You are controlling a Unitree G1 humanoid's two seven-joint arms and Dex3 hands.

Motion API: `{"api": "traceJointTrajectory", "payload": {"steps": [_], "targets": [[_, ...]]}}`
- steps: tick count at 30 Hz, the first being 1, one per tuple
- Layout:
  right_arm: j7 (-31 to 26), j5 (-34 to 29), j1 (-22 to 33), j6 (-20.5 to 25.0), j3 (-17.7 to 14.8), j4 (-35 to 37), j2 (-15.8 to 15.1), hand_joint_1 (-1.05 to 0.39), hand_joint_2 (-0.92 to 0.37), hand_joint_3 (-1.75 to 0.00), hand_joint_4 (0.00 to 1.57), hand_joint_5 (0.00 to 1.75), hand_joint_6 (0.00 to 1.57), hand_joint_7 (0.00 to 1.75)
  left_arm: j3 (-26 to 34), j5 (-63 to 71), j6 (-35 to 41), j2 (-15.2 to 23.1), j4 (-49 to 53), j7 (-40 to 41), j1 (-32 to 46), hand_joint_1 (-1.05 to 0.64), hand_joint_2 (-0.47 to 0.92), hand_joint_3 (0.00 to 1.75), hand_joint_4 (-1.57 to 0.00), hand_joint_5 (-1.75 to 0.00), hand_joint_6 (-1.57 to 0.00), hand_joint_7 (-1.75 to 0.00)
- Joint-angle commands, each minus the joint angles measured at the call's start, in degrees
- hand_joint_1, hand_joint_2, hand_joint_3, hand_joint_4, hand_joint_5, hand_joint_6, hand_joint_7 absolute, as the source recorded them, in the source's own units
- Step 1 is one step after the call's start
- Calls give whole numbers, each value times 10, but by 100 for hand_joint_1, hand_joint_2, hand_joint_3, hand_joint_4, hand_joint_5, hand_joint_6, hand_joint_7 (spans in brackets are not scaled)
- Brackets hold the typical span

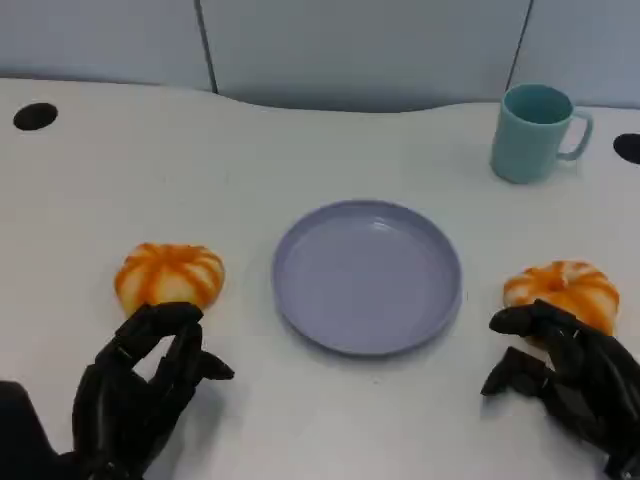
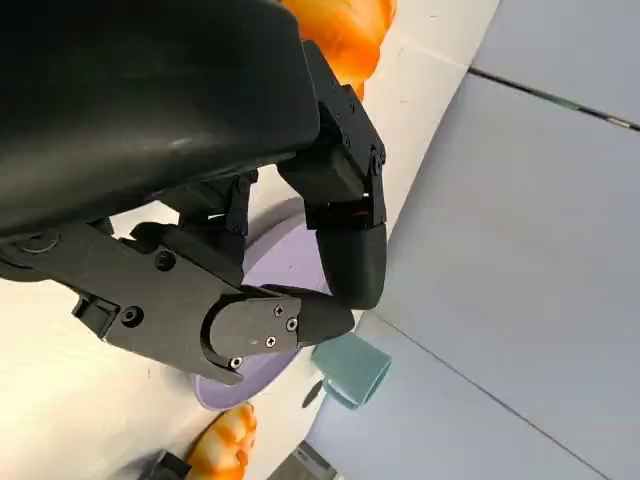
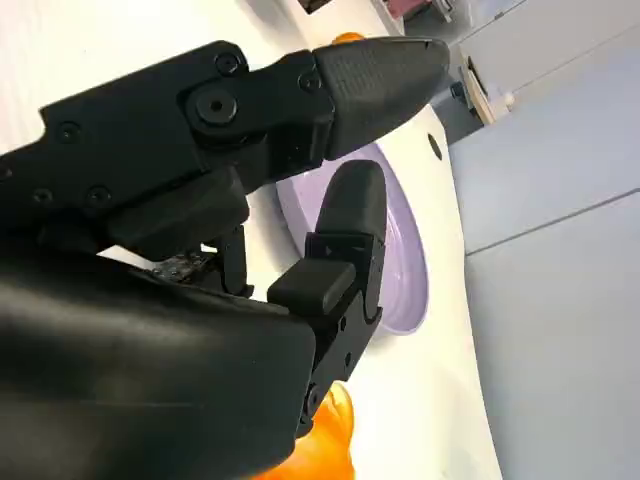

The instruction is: Grasp the bread from the table and place it into the plate.

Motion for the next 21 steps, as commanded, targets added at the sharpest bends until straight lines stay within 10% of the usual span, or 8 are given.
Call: {"api": "traceJointTrajectory", "payload": {"steps": [1,21], "targets": [[-5,-3,9,7,-1,3,-4,-43,-92,-21,63,143,66,97,3,6,-5,9,-1,0,-1,-37,72,53,-64,-161,-65,-119],[-5,-3,9,7,-1,3,-4,-43,-92,-21,63,143,66,96,5,9,-4,7,-1,-1,-1,-37,71,55,-64,-161,-64,-119]]}}
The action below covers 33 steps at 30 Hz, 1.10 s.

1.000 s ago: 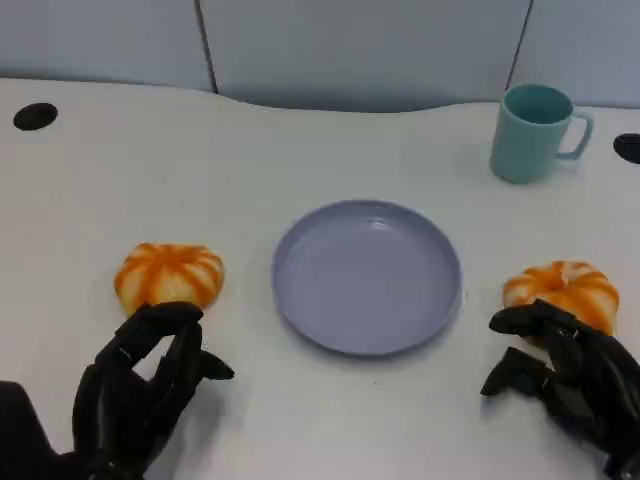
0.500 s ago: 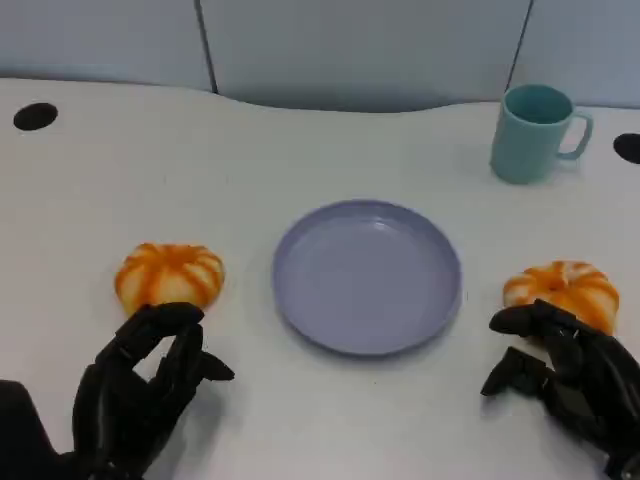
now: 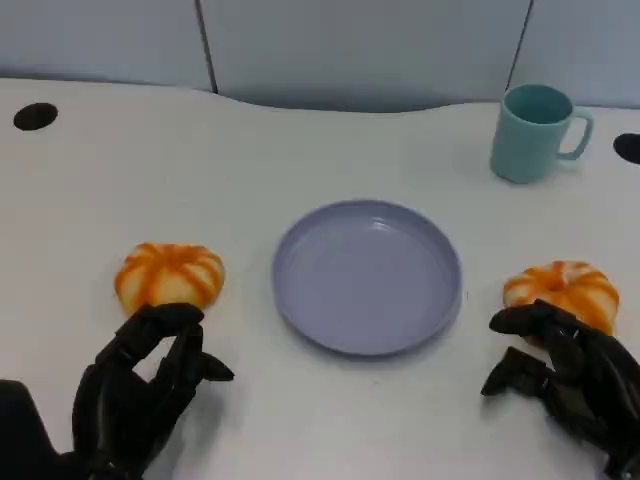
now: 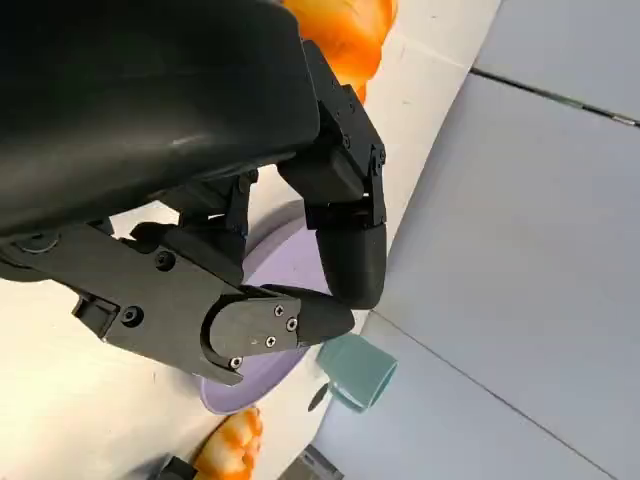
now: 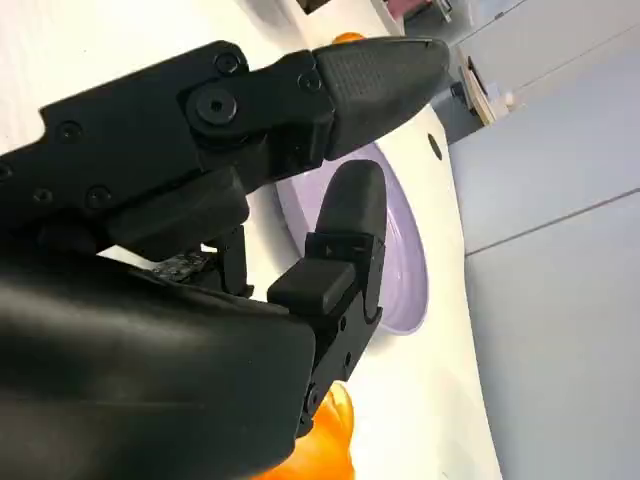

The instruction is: Grasp the bread from the table and place it into the plate.

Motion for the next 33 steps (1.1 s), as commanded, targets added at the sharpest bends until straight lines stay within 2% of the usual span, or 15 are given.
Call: {"api": "traceJointTrajectory", "payload": {"steps": [1,6,7,8,9,10,11,18,19,20,21,22,26,33], "targets": [[-5,-3,9,7,-1,3,-4,-43,-92,-21,63,143,66,96,4,0,-4,8,-1,-1,-1,-37,71,55,-64,-161,-64,-119],[-5,-3,9,7,-1,3,-4,-43,-92,-21,63,143,66,95,4,0,-4,7,-1,-1,-1,-37,71,55,-64,-161,-64,-119],[-7,-3,6,7,0,6,2,-43,-92,-21,63,143,66,95,-12,44,-81,33,17,-33,-9,-37,71,55,-64,-161,-64,-119],[-9,-3,4,6,1,8,6,-43,-92,-20,64,143,67,96,-23,77,-141,52,32,-56,-15,-41,81,35,-47,-120,-51,-71],[-10,-3,2,6,2,9,9,-43,-92,-20,64,143,67,96,-31,100,-185,65,45,-73,-20,-43,87,25,-43,-101,-51,-45],[-11,-3,1,6,2,10,10,-44,-92,-20,64,143,67,96,-35,112,-213,71,56,-83,-23,-43,90,18,-41,-90,-52,-29],[-11,-3,1,6,2,10,10,-44,-92,-20,64,143,67,96,-35,112,-223,71,65,-85,-26,-44,91,16,-40,-86,-52,-23],[-11,-4,1,5,2,11,10,-44,-92,-19,64,142,67,96,-38,109,-268,75,104,-93,-37,-44,92,14,-40,-81,-53,-15],[-7,-1,-1,6,2,13,12,-44,-92,-19,64,142,67,96,-57,329,-285,150,31,17,-57,-44,92,14,-40,-81,-53,-15],[-3,-1,-3,5,2,15,13,-45,-92,-18,64,142,68,96,-73,503,-291,211,-30,101,-72,-59,92,10,-17,-62,-39,-7],[-1,0,-4,3,2,17,14,-45,-92,-18,64,143,67,97,-85,622,-293,251,-72,159,-83,-65,92,9,-9,-54,-34,-4],[1,0,-5,2,2,18,15,-46,-92,-18,64,143,67,97,-93,686,-293,273,-93,192,-88,-68,92,9,-4,-49,-31,-2],[-9,-3,-2,9,5,10,17,-46,-92,-17,64,143,67,98,-118,764,-233,300,-134,187,-103,-76,92,13,-1,-42,-28,0],[-9,-1,-1,10,4,9,19,-46,-92,-16,64,142,67,99,-144,799,-185,311,-158,184,-109,-78,92,10,0,-35,-26,0]]}}
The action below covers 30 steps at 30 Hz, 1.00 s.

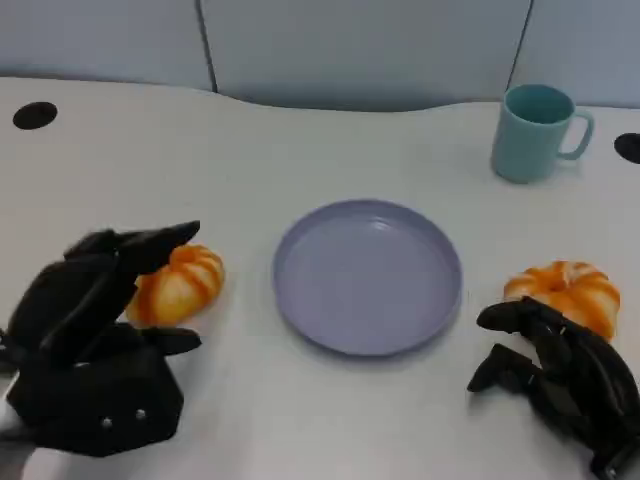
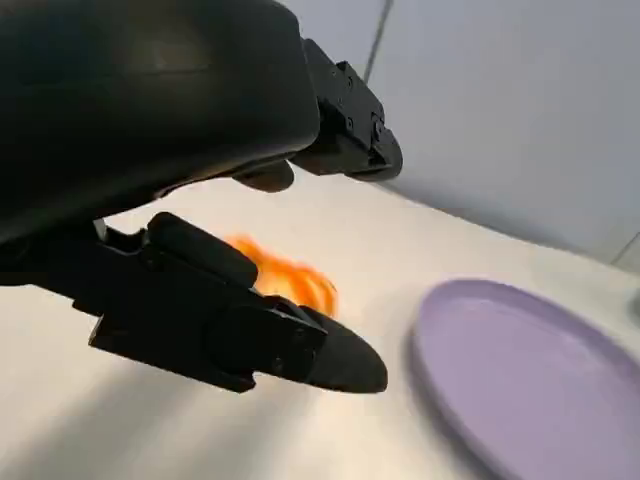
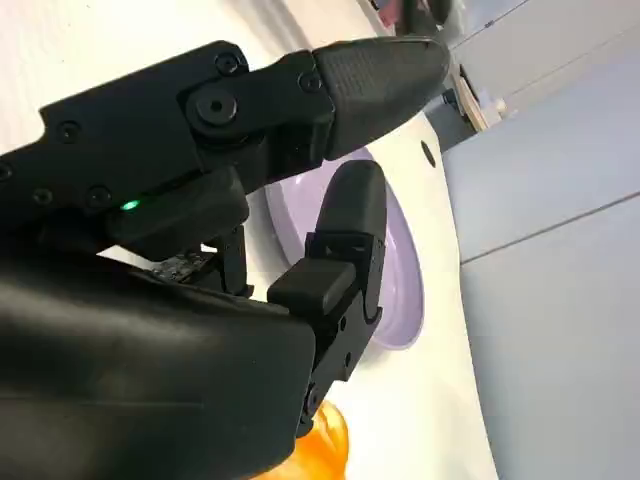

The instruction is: Grasp the bread from the table and place it into the plate.

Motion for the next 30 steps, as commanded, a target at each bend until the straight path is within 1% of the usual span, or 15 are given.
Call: {"api": "traceJointTrajectory", "payload": {"steps": [1,2,3,7,10,13,16,21,24,26,30], "targets": [[-3,0,6,11,0,6,0,-46,-92,-16,64,142,67,99,-41,73,35,53,-54,19,-32,-78,92,10,0,-35,-26,0],[-2,1,7,12,-1,5,1,-45,-92,-16,64,142,66,99,-54,82,51,60,-46,4,-46,-80,92,11,0,-28,-21,0],[-3,1,9,14,0,3,2,-45,-92,-17,64,142,66,100,-65,87,63,65,-37,-5,-58,-81,92,12,0,-25,-19,-1],[-5,2,12,21,0,-5,2,-45,-92,-17,63,142,66,100,-94,85,86,78,-7,-9,-82,-81,92,10,0,-22,-19,-1],[-3,3,13,20,0,-6,2,-44,-92,-17,63,142,65,100,-125,79,91,82,56,-15,-118,-77,91,6,-2,-22,-21,-1],[-2,3,15,23,0,-9,1,-45,-92,-17,64,142,64,100,-154,61,89,82,137,-39,-162,-75,91,4,-1,-20,-20,0],[0,5,19,23,-1,-13,1,-45,-92,-16,64,142,64,101,-183,45,105,72,213,-83,-209,-73,92,3,0,-14,-16,0],[-2,4,24,25,-1,-19,1,-45,-92,-16,64,141,63,101,-223,30,110,54,319,-90,-263,-75,92,1,-3,-13,-17,-1],[-2,4,25,25,-1,-20,1,-46,-92,-16,63,141,63,101,-236,19,106,55,342,-82,-275,-75,92,1,-4,-13,-17,-1],[0,5,29,27,-1,-24,-1,-46,-92,-16,64,141,63,102,-252,20,105,31,415,-56,-302,-75,91,0,-5,-12,-18,-1],[-3,3,34,33,-1,-32,-4,-46,-92,-16,65,142,65,102,-287,32,100,-1,519,5,-346,-74,89,0,-5,-11,-17,0]]}}
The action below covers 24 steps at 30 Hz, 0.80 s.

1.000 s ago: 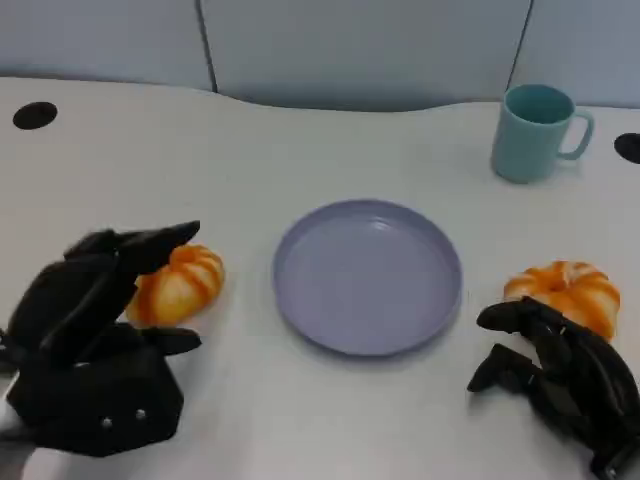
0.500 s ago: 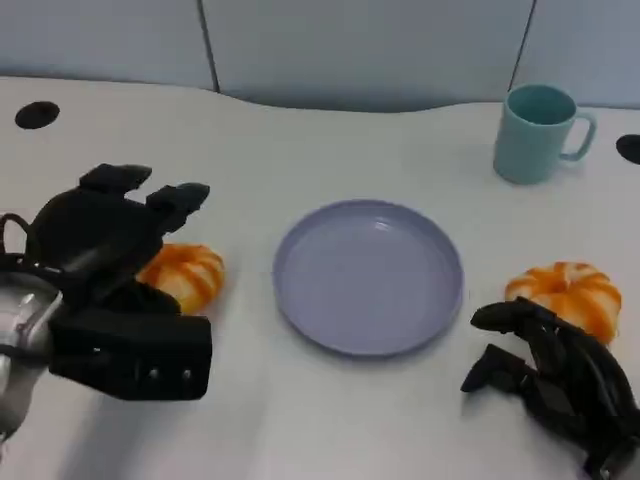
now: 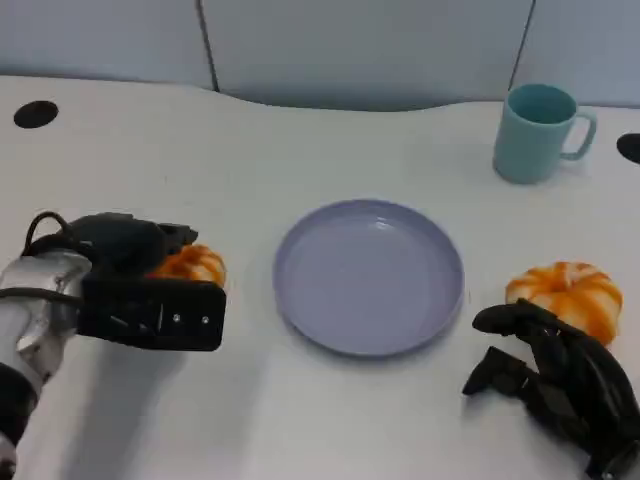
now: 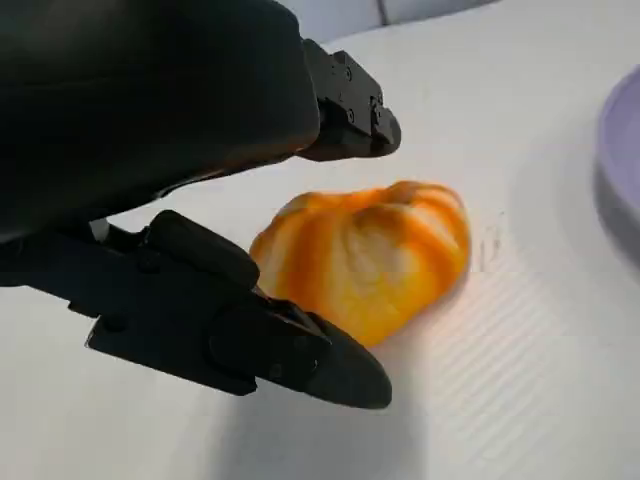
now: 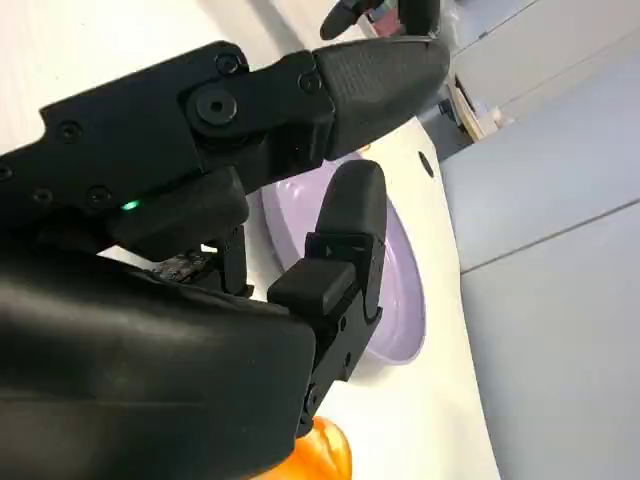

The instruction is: Grasp the bread from the table and place it into the plate.

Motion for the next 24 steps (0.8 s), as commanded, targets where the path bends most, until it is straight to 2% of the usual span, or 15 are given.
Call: {"api": "traceJointTrajectory", "payload": {"steps": [1,10,24], "targets": [[-4,0,19,13,-2,-4,-10,-46,-92,-16,65,142,65,102,-37,9,-3,-29,102,63,-51,-74,90,0,-4,-10,-16,0],[1,0,21,2,-7,0,-16,-48,-92,-17,66,143,66,102,-74,1,13,-80,227,105,-106,-69,89,0,0,-4,-12,0],[1,-1,21,2,-9,0,-15,-48,-92,-17,65,144,67,100,-91,-15,11,-82,242,113,-113,-68,89,0,0,-2,-12,0]]}}
